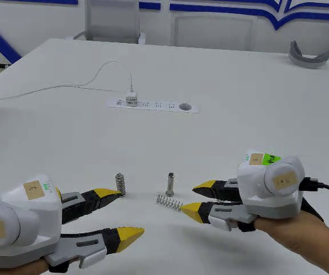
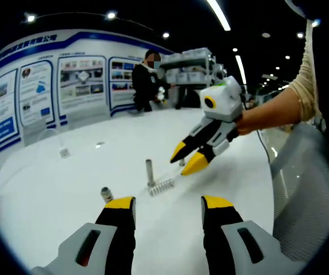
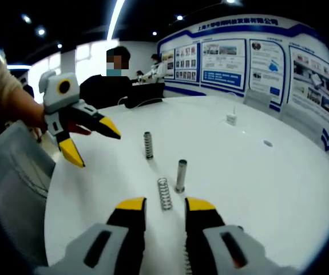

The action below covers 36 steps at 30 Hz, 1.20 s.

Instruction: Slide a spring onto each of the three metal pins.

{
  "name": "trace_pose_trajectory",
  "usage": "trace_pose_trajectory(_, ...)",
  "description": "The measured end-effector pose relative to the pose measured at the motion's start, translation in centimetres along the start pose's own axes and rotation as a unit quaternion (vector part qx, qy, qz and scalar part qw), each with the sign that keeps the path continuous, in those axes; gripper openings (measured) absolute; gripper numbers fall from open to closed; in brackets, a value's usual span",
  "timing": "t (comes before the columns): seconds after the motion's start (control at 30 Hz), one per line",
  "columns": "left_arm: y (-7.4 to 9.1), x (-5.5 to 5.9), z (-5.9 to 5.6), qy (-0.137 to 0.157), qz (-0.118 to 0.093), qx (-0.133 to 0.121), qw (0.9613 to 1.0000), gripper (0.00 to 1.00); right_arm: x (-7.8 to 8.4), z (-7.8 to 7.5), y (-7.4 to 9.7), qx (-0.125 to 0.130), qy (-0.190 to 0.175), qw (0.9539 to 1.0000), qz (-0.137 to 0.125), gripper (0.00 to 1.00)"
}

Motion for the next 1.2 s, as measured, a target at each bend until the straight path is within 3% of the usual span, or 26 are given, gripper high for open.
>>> trace_pose_trajectory(0.5,-0.3,0.3,-0.1,0.007,0.002,0.004,1.0000,0.45,1.5,0.1,-2.7,-0.010,0.003,0.9990,0.043,0.21)
trace_pose_trajectory(1.2,-0.6,0.4,-0.1,0.011,0.005,0.007,0.9999,0.43,1.5,-0.2,-3.9,-0.012,-0.002,0.9986,0.051,0.14)
Point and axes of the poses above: the centre of the closed fingertips' face, and the gripper's own axes: y roughly backward along the fingers, z roughly to its left, x roughly out of its underside, the point moved 1 cm from there along y, roughly backward along the fingers, and after that the axes turned 8 degrees about z, right-handed, at the moved point
